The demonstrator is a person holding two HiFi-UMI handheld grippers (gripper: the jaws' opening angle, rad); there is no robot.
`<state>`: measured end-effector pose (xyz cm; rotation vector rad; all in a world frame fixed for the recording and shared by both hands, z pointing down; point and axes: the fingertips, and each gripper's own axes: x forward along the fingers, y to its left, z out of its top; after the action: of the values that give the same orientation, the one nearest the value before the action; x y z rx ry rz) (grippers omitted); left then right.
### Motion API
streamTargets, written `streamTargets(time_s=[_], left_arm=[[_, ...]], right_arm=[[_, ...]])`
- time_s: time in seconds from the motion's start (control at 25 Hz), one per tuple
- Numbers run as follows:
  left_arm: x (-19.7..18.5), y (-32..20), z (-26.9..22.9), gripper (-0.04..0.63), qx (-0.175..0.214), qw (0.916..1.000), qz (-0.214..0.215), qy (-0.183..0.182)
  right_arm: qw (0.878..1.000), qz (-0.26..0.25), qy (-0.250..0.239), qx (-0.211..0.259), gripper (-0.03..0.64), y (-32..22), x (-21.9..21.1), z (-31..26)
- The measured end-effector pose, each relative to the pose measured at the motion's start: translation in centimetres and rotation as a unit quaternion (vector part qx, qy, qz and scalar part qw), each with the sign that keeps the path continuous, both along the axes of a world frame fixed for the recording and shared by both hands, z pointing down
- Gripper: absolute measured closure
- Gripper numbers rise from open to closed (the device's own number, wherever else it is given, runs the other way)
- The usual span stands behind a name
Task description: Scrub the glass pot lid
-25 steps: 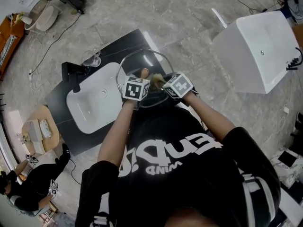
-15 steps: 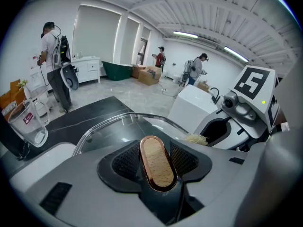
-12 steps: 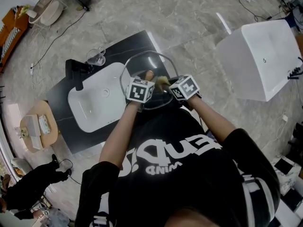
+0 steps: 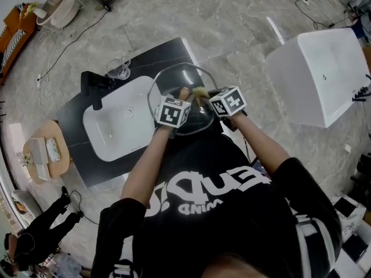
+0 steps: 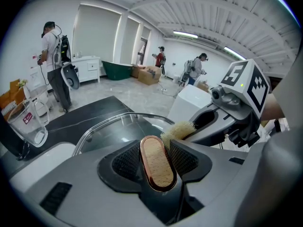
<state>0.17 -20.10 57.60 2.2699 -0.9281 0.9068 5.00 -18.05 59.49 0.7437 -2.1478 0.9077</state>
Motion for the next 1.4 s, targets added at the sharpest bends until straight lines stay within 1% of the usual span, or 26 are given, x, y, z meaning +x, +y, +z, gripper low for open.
streamTargets(time_s=[0.16,0.52,0.72,0.88,1.04,1.12,1.2,1.28,1.4], left_arm=[[0.0,0.1,0.0,0.387,0.000,1.0000,0.000,0.000],[0.1,0.1,0.0,0.387,0.000,1.0000,0.000,-0.005],[0.2,0.0,0.0,0.387,0.000,1.0000,-0.008,-0.003],[0.1,-0.1,-0.1,0.387,0.005,0.9997,-0.024,-0.005],[0.0,-0.1,0.0,0.388,0.011,0.9987,-0.049,-0.007],[-0.1,-0.1,0.1,0.390,0.013,0.9984,-0.053,-0.010],[-0.2,-0.1,0.2,0.390,0.012,0.9983,-0.055,-0.012],[-0.2,-0.1,0.3,0.390,0.012,0.9982,-0.057,-0.012],[-0.3,-0.2,0.3,0.391,0.014,0.9979,-0.061,-0.013]], right_arm=[[1.000,-0.014,0.004,0.007,0.569,-1.4,-0.5,-0.1],[0.997,-0.069,0.017,0.014,0.571,-5.0,-2.6,-0.3],[0.991,-0.128,0.039,0.021,0.570,-6.9,-4.5,-0.4],[0.983,-0.177,0.048,0.014,0.569,-7.5,-6.1,-0.4],[0.971,-0.232,0.059,0.008,0.570,-7.6,-7.8,-0.3],[0.961,-0.267,0.066,0.004,0.570,-7.4,-8.9,-0.3],[0.948,-0.308,0.076,-0.006,0.569,-6.9,-10.0,-0.2],[0.932,-0.351,0.089,-0.013,0.571,-6.4,-11.0,-0.2],[0.909,-0.403,0.107,-0.014,0.570,-6.1,-12.1,-0.1]])
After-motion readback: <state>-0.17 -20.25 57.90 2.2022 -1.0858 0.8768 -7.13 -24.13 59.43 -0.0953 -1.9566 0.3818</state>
